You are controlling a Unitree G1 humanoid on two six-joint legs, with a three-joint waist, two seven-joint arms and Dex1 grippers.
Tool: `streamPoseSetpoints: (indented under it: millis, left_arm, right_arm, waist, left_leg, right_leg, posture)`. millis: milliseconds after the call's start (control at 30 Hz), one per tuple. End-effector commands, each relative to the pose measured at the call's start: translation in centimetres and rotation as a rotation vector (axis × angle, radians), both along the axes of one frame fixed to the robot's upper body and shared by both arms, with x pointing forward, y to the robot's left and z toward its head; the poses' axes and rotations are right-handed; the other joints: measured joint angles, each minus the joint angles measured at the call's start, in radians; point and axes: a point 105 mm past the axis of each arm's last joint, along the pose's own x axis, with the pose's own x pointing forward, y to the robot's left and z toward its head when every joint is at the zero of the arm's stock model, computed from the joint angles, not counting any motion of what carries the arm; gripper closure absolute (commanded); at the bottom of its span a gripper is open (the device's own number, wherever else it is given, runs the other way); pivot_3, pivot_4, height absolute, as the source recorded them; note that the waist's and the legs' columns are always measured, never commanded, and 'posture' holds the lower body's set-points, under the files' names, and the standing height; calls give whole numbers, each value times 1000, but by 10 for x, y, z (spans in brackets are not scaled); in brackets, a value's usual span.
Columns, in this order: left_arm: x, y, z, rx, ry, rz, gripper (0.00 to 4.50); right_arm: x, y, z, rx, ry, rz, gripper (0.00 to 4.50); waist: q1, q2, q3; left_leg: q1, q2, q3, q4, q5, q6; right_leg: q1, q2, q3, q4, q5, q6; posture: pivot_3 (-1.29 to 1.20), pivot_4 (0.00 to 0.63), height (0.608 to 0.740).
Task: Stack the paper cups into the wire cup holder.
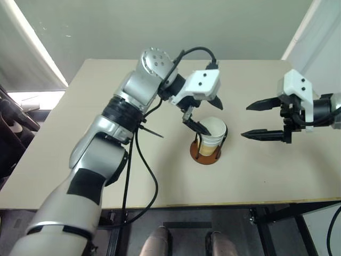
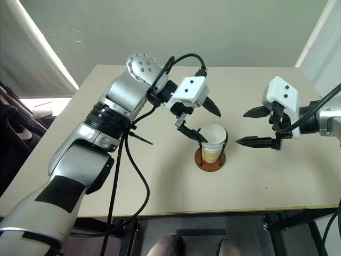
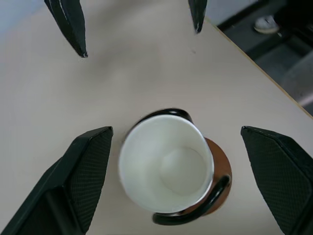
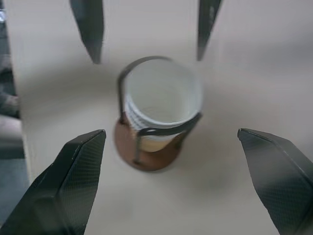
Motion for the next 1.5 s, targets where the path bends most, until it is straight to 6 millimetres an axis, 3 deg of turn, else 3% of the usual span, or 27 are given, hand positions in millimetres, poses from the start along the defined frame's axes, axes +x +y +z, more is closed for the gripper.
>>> streamPoseSetpoints:
  millis: [33, 200, 267, 433, 633, 767, 1067, 1300, 1500]
  left_arm:
    - [1, 21, 17, -109, -7, 80, 22]
    - [-1, 50, 24, -271, 25, 246, 22]
    - [-2, 71, 26, -360, 44, 364, 22]
    - [2, 113, 16, -434, 34, 619, 22]
    - [2, 136, 11, -531, 42, 789, 22]
    - [-2, 145, 1, -544, 40, 860, 22]
    - [-10, 145, -5, -612, 50, 909, 22]
    - [-6, 149, -3, -612, 44, 926, 22]
    - [-4, 149, 3, -593, 1, 885, 22]
  right_arm:
    - [4, -1, 10, -1, -56, 4, 0]
    - [28, 4, 16, 106, -121, -49, 0]
    - [40, 10, 17, 208, -132, -74, 0]
    - [47, 13, 9, 269, -93, -71, 0]
    - [64, 9, 16, 326, -106, -99, 0]
    - [71, 8, 16, 331, -108, -108, 0]
    - [79, 1, 15, 355, -112, -160, 0]
    - [84, -3, 15, 321, -124, -167, 0]
    - [78, -21, 10, 289, -137, -218, 0]
  waist:
    - [-5, 0, 0]
    - [-12, 0, 0]
    - [-15, 0, 0]
    - [-11, 0, 0]
    - [-6, 0, 0]
    - [-9, 0, 0]
    - [-8, 0, 0]
    - [-8, 0, 0]
    - [-5, 0, 0]
  left_leg:
    - [0, 0, 0, 0, 0, 0]
    - [2, 1, 0, 0, 0, -1]
    - [3, 1, 1, 1, 1, -1]
    - [5, 2, 0, -1, 2, -3]
    - [6, 1, -1, 0, 2, -3]
    - [9, 2, -1, -2, 3, -5]
    - [10, 2, -2, -4, 4, -8]
    - [10, 2, -2, -6, 4, -9]
    - [10, 2, -3, -7, 3, -10]
  right_leg:
    - [0, 0, 0, 0, 0, 0]
    - [0, 1, 0, 1, 0, 0]
    - [0, 1, 0, 1, 0, -1]
    - [1, 2, 0, 3, -2, -5]
    - [4, 2, 0, 2, -5, -17]
    - [4, 2, 0, 3, -6, -19]
    - [4, 2, -1, 5, -6, -20]
    - [4, 2, -1, 6, -6, -21]
    - [4, 2, -2, 5, -6, -21]
  posture:
    - [0, 150, 740]
    - [0, 150, 740]
    - [0, 150, 740]
    - [0, 150, 740]
    - [0, 150, 740]
    - [0, 150, 740]
    - [0, 150, 740]
    - [0, 150, 740]
    - [0, 150, 740]
